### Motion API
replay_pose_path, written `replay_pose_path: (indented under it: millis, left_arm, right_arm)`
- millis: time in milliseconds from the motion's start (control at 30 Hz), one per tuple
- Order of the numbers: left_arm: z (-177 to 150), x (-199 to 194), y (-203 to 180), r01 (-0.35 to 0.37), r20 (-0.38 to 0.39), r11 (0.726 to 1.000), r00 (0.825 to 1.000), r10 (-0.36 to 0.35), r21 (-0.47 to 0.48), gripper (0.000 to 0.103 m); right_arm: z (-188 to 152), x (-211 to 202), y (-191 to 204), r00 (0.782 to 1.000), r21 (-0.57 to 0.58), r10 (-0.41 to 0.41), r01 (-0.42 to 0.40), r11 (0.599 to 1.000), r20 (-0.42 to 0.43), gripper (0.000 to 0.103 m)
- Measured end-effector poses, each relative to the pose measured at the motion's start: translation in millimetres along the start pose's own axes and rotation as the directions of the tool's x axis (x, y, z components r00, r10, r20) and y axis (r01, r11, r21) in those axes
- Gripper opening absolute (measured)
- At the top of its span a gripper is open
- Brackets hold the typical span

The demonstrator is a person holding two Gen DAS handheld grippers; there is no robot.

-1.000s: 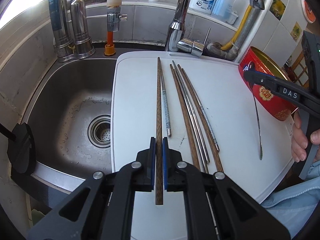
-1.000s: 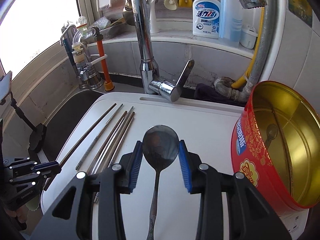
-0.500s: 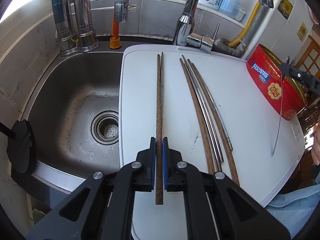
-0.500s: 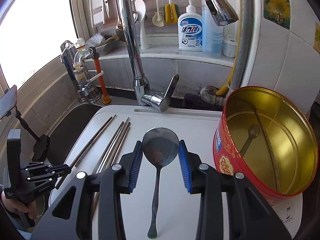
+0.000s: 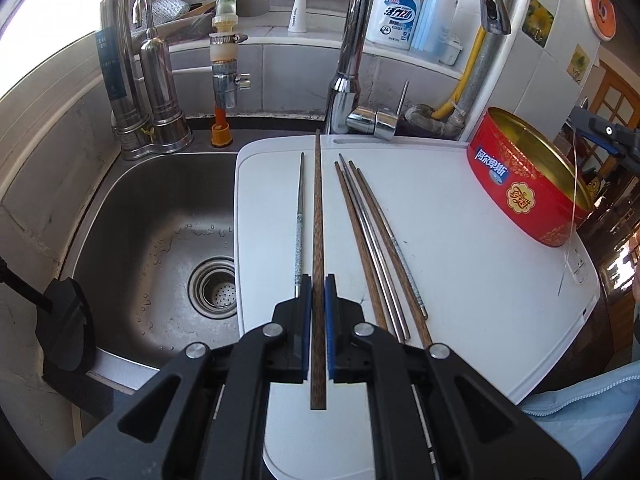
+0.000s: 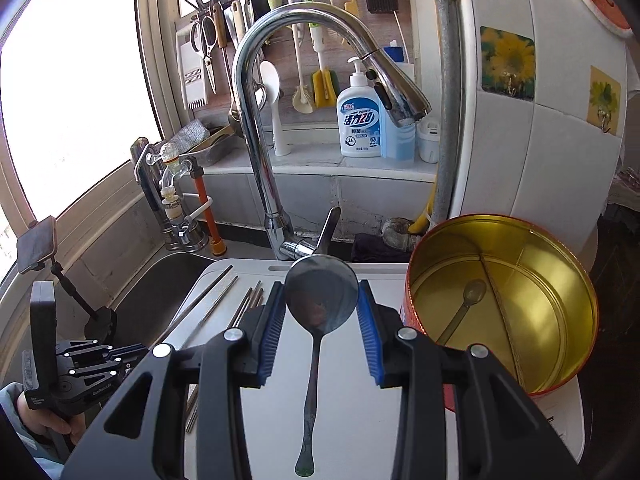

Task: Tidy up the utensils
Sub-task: 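Carry the chopstick with the left tool while the right tool carries the steel spoon over the tin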

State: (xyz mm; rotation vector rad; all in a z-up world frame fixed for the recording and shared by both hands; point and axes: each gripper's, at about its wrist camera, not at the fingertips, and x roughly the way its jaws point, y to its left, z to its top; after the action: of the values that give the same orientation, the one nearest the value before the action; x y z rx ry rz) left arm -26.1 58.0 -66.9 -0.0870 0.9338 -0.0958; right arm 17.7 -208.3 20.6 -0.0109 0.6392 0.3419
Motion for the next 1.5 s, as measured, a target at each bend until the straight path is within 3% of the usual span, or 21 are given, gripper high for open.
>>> replay_pose_path:
  millis: [400, 633, 900, 1000, 1167, 1367, 1500]
  left_arm:
    - [54.5, -36.4, -67.2, 0.057, 0.114, 0.989, 0.991, -0.073, 0.138, 0.006]
    - [85.0, -36.3, -116.0, 0.097, 0.137, 0.970, 0.982, -0.130, 0.221, 0.006]
    - [134.8, -9.4, -198.4, 0.198, 0.095, 0.930, 0.967, -0.237, 0.309, 0.006]
    - [147.4, 12.7, -228.6, 0.228, 0.048, 0.917, 0.965, -0.257, 0.327, 0.006]
    - [159.5, 57.3, -263.3, 0.259, -0.050, 0.908, 0.965, -0.257, 0.329, 0.006]
    - [163.6, 108.0, -295.9, 0.258, -0.156, 0.906, 0.964, -0.217, 0.337, 0.006]
    - [159.7, 128.4, -301.8, 0.246, -0.194, 0.908, 0.963, -0.188, 0.340, 0.006]
  right_arm:
    - [27.7, -67.2, -53.9, 0.980, 0.037, -0.106, 0.101, 0.994, 0.168, 0.037]
    - [39.8, -87.2, -98.1, 0.964, 0.066, -0.165, 0.155, 0.986, 0.208, 0.037]
    - [62.1, -56.7, -166.6, 0.980, 0.146, -0.166, 0.149, 0.978, 0.110, 0.037]
    - [67.8, -43.0, -194.5, 0.982, 0.183, -0.174, 0.157, 0.970, 0.079, 0.037]
    - [63.5, -2.8, -238.0, 0.992, 0.260, -0.118, 0.127, 0.957, -0.050, 0.037]
    - [41.4, 69.9, -270.7, 0.964, 0.332, -0.031, 0.121, 0.935, -0.264, 0.037]
    - [27.6, 99.8, -281.9, 0.940, 0.356, -0.004, 0.134, 0.925, -0.342, 0.037]
